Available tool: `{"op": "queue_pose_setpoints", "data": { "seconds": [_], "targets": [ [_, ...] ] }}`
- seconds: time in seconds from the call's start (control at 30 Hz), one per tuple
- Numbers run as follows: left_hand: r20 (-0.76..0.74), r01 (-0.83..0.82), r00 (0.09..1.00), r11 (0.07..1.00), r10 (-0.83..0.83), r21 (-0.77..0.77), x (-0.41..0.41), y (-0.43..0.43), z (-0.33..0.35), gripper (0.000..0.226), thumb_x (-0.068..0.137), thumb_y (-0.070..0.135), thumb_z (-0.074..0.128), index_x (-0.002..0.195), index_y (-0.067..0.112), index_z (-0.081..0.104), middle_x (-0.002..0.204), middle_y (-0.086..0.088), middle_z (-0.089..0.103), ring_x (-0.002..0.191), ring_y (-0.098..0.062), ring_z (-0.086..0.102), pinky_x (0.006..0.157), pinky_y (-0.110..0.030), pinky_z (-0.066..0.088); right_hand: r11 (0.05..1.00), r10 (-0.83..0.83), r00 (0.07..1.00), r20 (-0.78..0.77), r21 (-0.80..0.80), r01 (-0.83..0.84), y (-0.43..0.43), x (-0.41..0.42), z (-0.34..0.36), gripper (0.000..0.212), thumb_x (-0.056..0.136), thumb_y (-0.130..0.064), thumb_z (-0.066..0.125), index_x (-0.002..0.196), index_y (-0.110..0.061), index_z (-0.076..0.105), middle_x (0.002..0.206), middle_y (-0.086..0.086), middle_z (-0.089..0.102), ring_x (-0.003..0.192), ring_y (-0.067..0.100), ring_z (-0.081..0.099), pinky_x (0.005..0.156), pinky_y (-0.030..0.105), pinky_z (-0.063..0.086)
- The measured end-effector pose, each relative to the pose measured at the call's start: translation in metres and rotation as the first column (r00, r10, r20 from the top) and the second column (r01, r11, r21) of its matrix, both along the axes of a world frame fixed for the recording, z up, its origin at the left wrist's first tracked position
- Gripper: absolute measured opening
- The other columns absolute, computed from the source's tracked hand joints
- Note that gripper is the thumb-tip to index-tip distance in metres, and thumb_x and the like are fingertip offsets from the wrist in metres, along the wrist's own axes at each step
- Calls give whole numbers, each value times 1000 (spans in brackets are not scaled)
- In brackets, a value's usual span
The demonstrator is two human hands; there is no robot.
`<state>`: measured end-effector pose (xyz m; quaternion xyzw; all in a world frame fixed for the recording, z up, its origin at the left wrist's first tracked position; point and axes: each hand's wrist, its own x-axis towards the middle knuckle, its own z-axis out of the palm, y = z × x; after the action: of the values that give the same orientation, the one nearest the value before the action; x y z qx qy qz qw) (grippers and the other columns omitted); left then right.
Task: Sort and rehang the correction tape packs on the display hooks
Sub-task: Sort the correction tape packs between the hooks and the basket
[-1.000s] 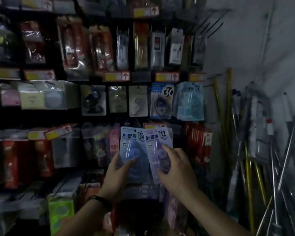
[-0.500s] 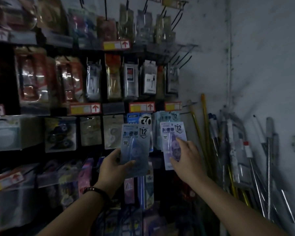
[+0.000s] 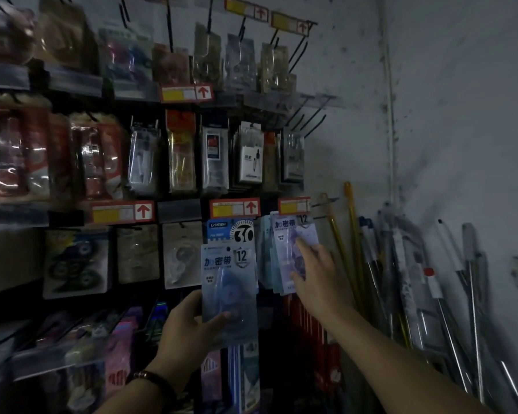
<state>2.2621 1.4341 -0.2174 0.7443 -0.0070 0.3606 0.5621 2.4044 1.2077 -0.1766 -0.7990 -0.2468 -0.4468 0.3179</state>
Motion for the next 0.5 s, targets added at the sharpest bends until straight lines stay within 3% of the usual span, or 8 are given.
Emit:
{"op": "queue_pose_setpoints", "data": {
  "seconds": [0.07, 0.2, 0.4, 0.5],
  "targets": [
    [-2, 40, 999, 999, -40, -17, -1, 3, 2, 37, 78, 16, 93, 111, 23, 76, 102, 0, 84, 94, -23, 82, 86, -54, 66, 1000, 18, 1000, 1, -5, -18, 1, 2, 2, 86, 101, -39, 65, 162, -52, 7, 143, -4, 41, 104, 6, 52, 78, 22, 53],
    [-9, 74, 997, 997, -74, -35, 0, 6, 9, 38, 79, 12, 92, 112, 21, 76, 105, -3, 84, 97, -27, 82, 88, -57, 65, 999, 33, 995, -92, -37, -37, 2, 2, 9, 80, 102, -45, 60, 162, -51, 7, 150, 0, 35, 122, 17, 52, 97, 41, 56],
    [-18, 59, 998, 998, -60, -20, -1, 3, 19, 33, 83, 11, 90, 110, 25, 76, 103, -1, 84, 97, -25, 81, 89, -55, 65, 994, -24, 987, -161, -111, 6, 7, 15, 15, 75, 101, -33, 62, 163, -42, 20, 154, 3, 33, 131, 24, 49, 101, 43, 54],
    [-22, 53, 998, 999, -53, -5, -3, -1, 24, 32, 83, 14, 90, 109, 27, 76, 104, -1, 83, 98, -25, 81, 88, -54, 66, 994, -37, 985, -170, -104, 20, 18, 27, 14, 73, 99, -32, 66, 159, -41, 25, 151, 2, 35, 122, 20, 55, 93, 38, 58]
  ]
}}
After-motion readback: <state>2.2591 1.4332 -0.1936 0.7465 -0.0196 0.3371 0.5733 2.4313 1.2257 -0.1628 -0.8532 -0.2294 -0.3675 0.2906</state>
